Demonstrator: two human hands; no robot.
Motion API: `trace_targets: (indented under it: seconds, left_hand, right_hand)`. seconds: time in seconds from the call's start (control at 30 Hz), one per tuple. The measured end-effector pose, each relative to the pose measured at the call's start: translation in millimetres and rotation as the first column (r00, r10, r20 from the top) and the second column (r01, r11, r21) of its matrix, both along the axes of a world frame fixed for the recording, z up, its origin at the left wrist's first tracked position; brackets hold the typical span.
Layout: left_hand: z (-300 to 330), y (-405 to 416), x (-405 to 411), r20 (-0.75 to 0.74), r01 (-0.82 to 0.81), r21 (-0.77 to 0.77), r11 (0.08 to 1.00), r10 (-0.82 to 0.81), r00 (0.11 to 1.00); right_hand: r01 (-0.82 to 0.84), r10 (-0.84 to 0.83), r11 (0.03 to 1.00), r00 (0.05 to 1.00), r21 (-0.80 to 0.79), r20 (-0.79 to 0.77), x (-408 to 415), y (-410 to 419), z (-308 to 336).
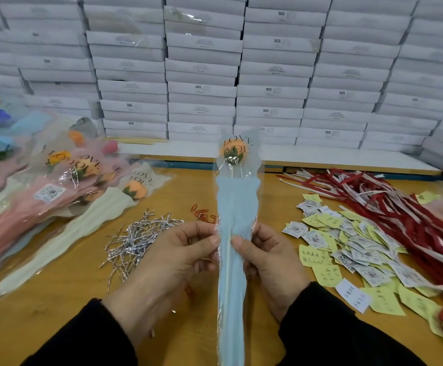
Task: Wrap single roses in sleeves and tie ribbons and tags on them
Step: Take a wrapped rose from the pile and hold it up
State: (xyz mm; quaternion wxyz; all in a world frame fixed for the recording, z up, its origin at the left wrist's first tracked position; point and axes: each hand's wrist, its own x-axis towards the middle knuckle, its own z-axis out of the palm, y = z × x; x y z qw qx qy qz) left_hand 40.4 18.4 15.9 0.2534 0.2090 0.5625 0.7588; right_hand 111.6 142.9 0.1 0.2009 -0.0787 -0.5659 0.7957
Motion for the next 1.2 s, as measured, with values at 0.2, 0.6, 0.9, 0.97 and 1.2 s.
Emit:
trace_targets:
  seconds: [0.2,0.6,0.9,0.97,1.2]
  left_hand:
    - [-1.5,4.3,0.4,0.069,-0.056,0.025,0.998,0.055,0.996]
    - [-3.2,2.1,2.0,-0.062,-0.091,-0.076,0.993,0.087,0.994]
    - [-2.0,2.0,5.2,-0.113,-0.134,-0.091,0.987,0.124,0.986]
    - [-0.2,0.9,6.6,-0.167,-0.152,-0.084,0.985,0.136,0.976]
    - [2.2,3.5,9.8,-0.192,-0.139,-0.088,0.986,0.120,0.974]
  right_hand:
    - [0.011,-0.012,0.999,1.000,0.039,0.015,-4.5,2.0,-3.1]
    - [-0.034,0.034,0.999,0.999,0.010,-0.029,-3.4,1.1,-3.5]
    - [-0.027,0.029,0.998,0.999,0.061,-0.033,-2.4,0.4,-2.4]
    - [-0.028,0.031,0.996,0.999,0.083,-0.035,-1.9,-0.1,-2.2]
    - [-0.018,0.020,0.995,1.000,0.103,-0.020,-1.5,-0.7,-2.1]
